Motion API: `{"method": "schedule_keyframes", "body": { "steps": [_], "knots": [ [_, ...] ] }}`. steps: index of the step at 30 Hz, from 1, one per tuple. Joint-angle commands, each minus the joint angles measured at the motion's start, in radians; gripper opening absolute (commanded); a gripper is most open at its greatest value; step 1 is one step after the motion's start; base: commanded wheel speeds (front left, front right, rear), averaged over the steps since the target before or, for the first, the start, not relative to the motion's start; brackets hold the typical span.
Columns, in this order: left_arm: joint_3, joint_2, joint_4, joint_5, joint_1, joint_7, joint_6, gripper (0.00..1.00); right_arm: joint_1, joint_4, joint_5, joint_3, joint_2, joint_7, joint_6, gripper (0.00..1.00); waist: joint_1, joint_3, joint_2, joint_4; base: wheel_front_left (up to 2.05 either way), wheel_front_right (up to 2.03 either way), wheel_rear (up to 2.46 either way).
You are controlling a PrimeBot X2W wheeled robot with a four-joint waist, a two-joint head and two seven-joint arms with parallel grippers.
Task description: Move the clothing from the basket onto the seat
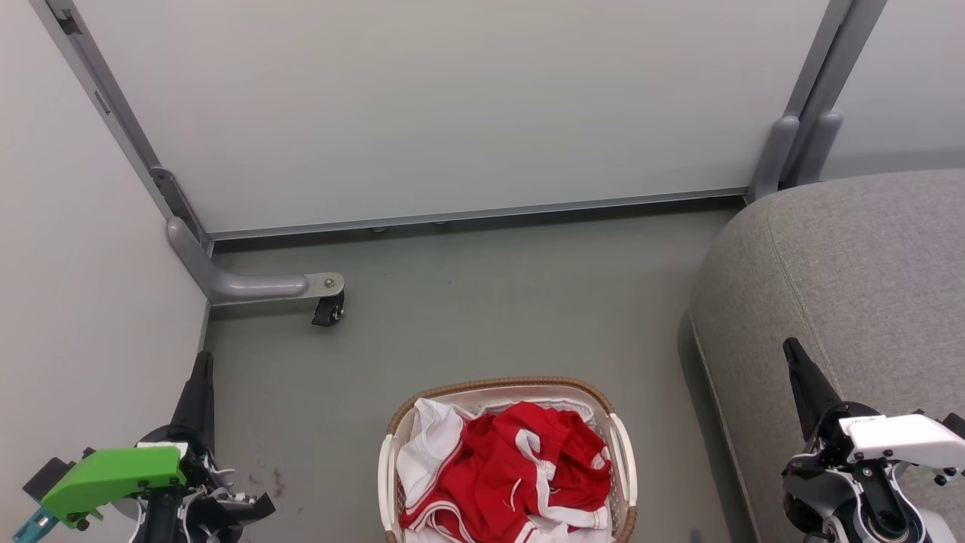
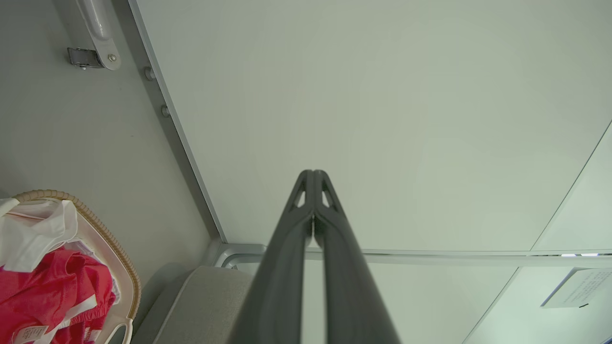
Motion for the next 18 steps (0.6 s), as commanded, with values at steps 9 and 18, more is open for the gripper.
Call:
{"method": "schedule_keyframes", "body": {
  "steps": [9,18],
  "knots": [
    [0.002,0.006,-0.002,-0.003,-0.011,0.004,-0.006,0.0,-0.009,-0.002,0.003,-0.002,-0.006,0.002,0.0,0.0,0.0,0.0,0.0,0.0,0.0,0.0,0.0],
    [-0.017,-0.007,0.037,0.003,0.031,-0.009,0.002,1.0,0.031,0.04,-0.002,0.007,0.013,-0.009,0.0,1.0,0.0,0.0,0.0,0.0,0.0,0.0,0.0]
  ]
}}
